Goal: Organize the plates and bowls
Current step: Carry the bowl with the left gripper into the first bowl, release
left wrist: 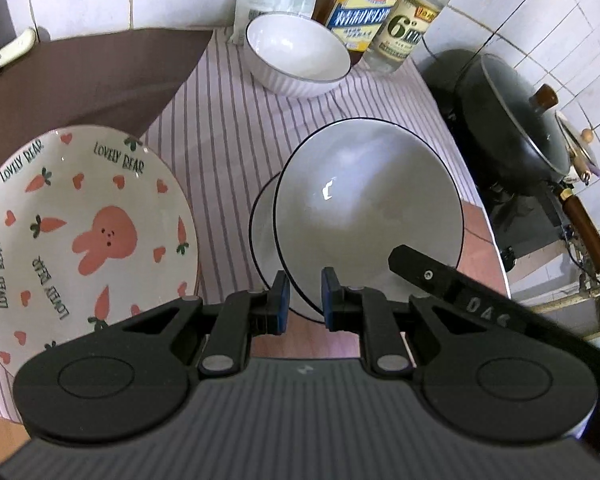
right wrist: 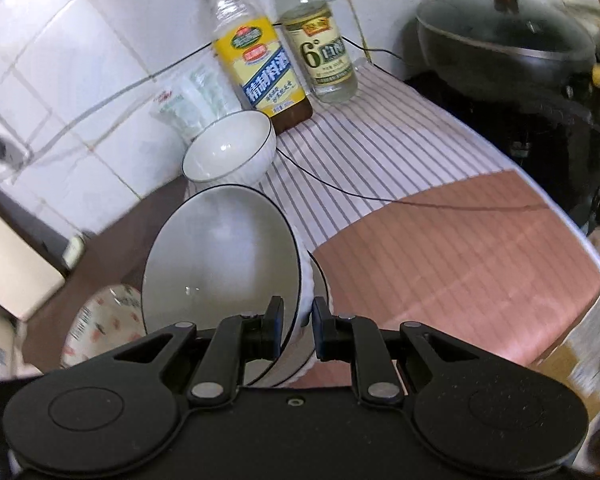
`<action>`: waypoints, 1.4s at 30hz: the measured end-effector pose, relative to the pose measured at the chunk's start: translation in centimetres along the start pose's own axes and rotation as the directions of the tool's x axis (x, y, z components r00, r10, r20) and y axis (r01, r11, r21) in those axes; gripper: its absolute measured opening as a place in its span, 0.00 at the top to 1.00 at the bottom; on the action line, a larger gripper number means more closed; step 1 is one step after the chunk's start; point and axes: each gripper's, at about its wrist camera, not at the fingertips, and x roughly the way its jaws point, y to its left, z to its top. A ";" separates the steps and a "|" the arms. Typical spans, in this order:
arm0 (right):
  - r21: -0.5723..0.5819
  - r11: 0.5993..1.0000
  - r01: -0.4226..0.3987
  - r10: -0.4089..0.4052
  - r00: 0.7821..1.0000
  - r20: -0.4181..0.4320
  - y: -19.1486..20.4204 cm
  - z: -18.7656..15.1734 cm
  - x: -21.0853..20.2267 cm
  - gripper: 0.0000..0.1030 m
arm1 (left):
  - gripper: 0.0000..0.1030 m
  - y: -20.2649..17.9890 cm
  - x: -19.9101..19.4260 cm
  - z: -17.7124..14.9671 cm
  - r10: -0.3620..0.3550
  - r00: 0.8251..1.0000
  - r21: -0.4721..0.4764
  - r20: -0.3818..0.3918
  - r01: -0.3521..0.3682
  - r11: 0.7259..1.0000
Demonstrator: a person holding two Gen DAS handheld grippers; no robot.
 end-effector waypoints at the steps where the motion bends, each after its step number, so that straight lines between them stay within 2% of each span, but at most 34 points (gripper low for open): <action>1: -0.025 1.000 0.014 -0.014 1.000 0.005 0.3 -0.1 0.0 0.82 | 0.86 0.0 0.1 0.0 0.004 1.000 0.002 -0.005 -0.004 1.000; 5: -0.124 0.991 0.049 -0.045 0.999 0.028 1.2 -0.6 0.3 0.82 | 0.86 -0.2 0.3 0.1 0.032 0.999 0.011 -0.013 -0.032 0.999; 11: -0.168 0.985 0.030 -0.027 0.999 0.024 1.3 -0.8 0.8 0.81 | 0.86 -0.1 0.3 0.2 0.060 0.998 0.019 -0.027 -0.059 0.998; 22: -0.141 0.990 -0.010 0.012 1.000 0.009 0.9 -0.8 1.6 0.78 | 0.83 0.6 0.8 0.2 0.059 0.997 -0.017 -0.051 -0.060 0.998; 28: -0.120 0.993 -0.011 0.015 0.999 0.033 0.5 -0.2 0.8 0.71 | 0.82 1.0 0.6 0.3 0.036 0.998 -0.025 -0.043 -0.037 0.999; 36: -0.188 0.982 -0.010 0.025 0.997 0.073 0.3 0.9 -1.1 0.70 | 0.82 1.4 -1.3 0.8 0.005 1.000 -0.017 -0.010 -0.005 1.000; 42: -0.260 0.964 -0.053 0.086 0.990 0.116 0.5 3.6 -2.0 0.70 | 0.80 2.4 -3.8 2.8 -0.025 0.996 0.017 0.091 0.023 1.000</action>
